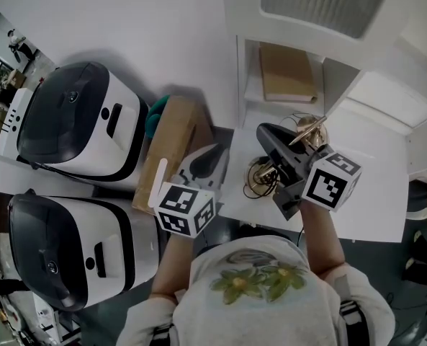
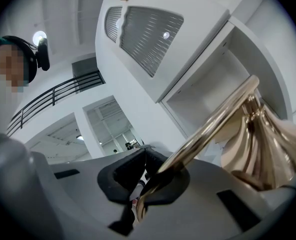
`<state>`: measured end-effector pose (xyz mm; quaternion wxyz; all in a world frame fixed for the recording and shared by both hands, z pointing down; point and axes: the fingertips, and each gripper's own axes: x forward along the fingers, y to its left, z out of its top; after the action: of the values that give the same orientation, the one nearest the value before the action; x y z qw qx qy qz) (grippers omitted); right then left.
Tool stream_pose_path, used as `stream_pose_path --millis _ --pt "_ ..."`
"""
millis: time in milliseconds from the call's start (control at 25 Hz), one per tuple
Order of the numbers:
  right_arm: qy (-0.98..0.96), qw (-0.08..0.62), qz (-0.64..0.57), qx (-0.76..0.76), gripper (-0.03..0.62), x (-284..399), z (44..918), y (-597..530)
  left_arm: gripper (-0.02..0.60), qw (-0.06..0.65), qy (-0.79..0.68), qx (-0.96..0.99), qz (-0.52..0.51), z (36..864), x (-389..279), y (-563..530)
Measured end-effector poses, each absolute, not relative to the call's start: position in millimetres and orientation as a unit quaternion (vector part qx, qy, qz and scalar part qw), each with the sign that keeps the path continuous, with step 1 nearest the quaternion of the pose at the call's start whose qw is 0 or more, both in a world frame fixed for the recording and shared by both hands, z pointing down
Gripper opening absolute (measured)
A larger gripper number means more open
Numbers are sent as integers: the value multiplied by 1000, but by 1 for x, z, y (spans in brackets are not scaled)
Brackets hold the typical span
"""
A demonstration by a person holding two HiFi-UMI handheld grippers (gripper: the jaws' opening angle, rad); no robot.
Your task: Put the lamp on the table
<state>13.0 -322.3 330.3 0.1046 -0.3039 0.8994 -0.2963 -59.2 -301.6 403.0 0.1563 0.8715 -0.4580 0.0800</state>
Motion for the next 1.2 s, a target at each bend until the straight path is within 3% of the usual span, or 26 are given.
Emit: stream_pose_path --millis 1200 --pt "898 67 -318 -298 31 -2 357 -335 61 169 -460 867 89 410 -61 -309"
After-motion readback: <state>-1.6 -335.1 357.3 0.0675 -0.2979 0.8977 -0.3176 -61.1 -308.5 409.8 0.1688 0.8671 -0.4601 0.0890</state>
